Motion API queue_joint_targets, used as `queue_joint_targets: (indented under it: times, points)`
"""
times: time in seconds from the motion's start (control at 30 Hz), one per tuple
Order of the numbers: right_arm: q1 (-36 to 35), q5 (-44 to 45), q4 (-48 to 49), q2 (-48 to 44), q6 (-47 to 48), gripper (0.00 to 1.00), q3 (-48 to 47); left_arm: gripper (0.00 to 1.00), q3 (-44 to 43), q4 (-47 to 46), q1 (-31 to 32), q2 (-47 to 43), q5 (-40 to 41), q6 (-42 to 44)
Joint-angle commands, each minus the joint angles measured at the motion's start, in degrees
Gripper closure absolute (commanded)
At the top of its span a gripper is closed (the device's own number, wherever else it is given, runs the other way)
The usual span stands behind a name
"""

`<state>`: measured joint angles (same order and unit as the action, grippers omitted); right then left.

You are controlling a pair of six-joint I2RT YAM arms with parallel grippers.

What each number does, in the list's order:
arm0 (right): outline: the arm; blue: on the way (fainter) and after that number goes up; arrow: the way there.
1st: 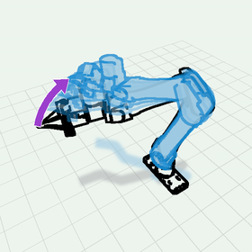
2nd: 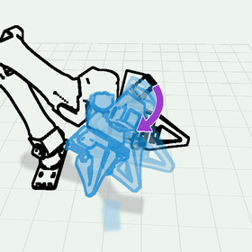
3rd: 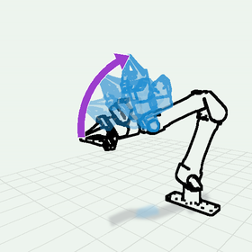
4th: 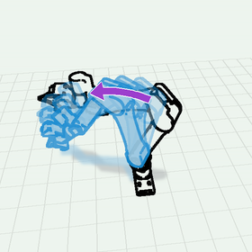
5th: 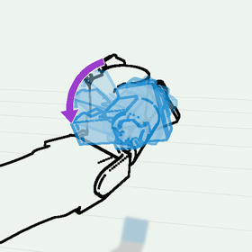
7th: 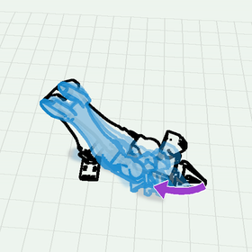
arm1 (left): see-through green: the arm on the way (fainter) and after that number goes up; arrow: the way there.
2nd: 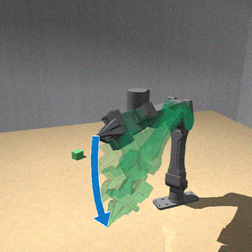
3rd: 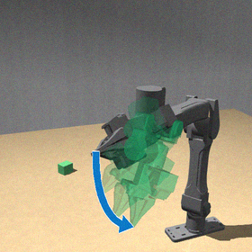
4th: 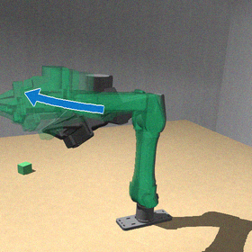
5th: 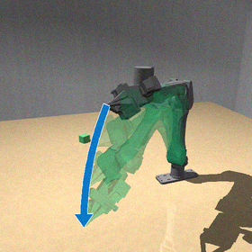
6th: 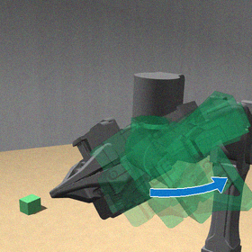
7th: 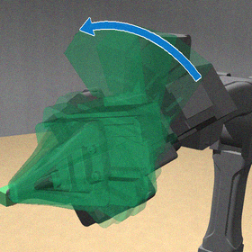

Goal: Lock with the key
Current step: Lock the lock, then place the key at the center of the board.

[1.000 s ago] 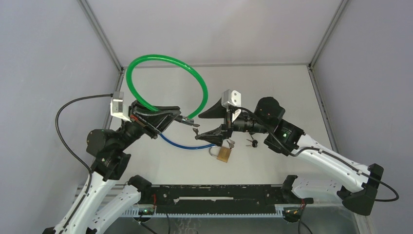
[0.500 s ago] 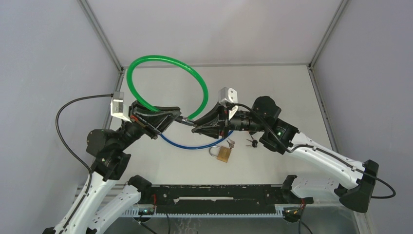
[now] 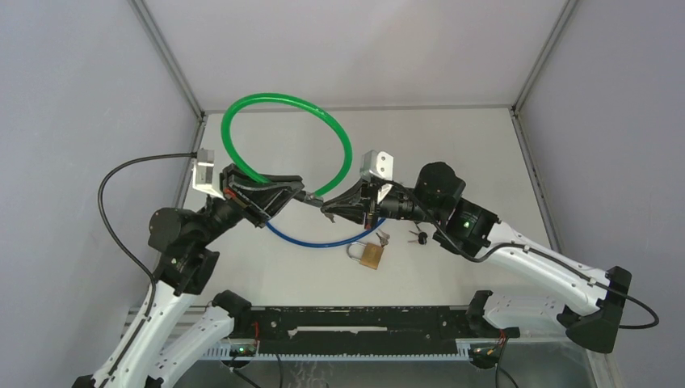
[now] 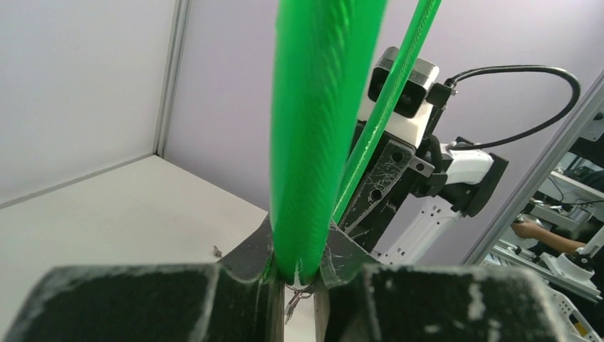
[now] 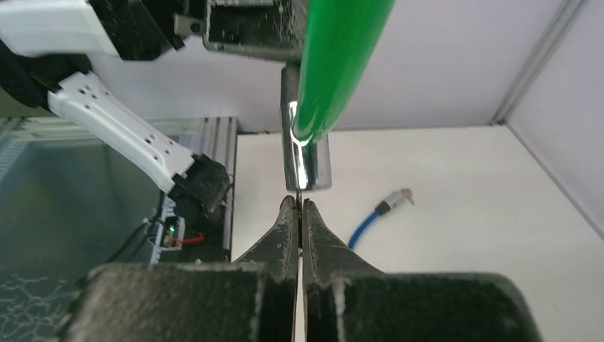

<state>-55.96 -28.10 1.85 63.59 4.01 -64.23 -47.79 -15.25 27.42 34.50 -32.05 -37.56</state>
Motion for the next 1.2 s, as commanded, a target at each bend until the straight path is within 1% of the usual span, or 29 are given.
queue_joint_targets:
  times: [0.0, 0.13, 0.33, 0.5, 0.57, 0.6, 0.63, 0.73, 0.83, 0.97, 1.17]
  points:
    - [1.71, 5.38, -6.4, -2.86, 2.91, 1.0, 2.58, 1.0, -6.43, -6.65, -1.74, -0.84, -0.1, 2.47]
    - [4.0, 6.3, -6.87, -5.32, 2.22, 1.0, 6.3, 1.0, -7.03, -6.43, -2.63, -0.81, -0.3, 2.9]
    - [7.48, 7.1, -8.27, -8.34, 0.04, 1.0, 9.28, 1.0, -6.81, -6.29, -2.72, -0.64, -0.48, 2.89]
    - [11.35, 5.7, -8.44, -9.52, -3.6, 1.0, 10.54, 1.0, -6.2, -6.36, -2.7, -1.0, -0.43, 2.49]
    - [14.01, 6.1, -9.26, -8.19, -7.1, 1.0, 10.53, 1.0, -5.97, -6.13, -2.67, -1.12, -0.29, 2.29]
    - [16.21, 7.24, -10.2, -6.9, -9.31, 1.0, 10.45, 1.0, -5.73, -6.05, -2.72, -1.25, -0.23, 2.17]
    - [19.84, 8.08, -11.56, -5.16, -12.11, 1.0, 10.52, 1.0, -5.31, -5.86, -2.72, -1.34, -0.07, 2.02]
    - [28.9, 8.43, -15.5, 1.52, -18.75, 1.0, 10.54, 1.0, -3.46, -5.17, -2.72, -1.92, 0.53, 1.14]
    - [39.04, 5.64, -17.61, 8.94, -23.25, 1.0, 10.62, 1.0, -1.9, -4.0, -2.72, -2.63, 1.09, 0.59]
    - [48.73, 1.65, -15.51, 17.14, -24.08, 1.0, 10.61, 1.0, 0.21, -3.5, -2.71, -3.41, 1.68, -0.71]
    - [59.87, -3.73, -12.2, 27.84, -24.35, 1.0, 9.64, 1.0, 3.34, -3.25, -2.65, -4.3, 2.2, -2.34]
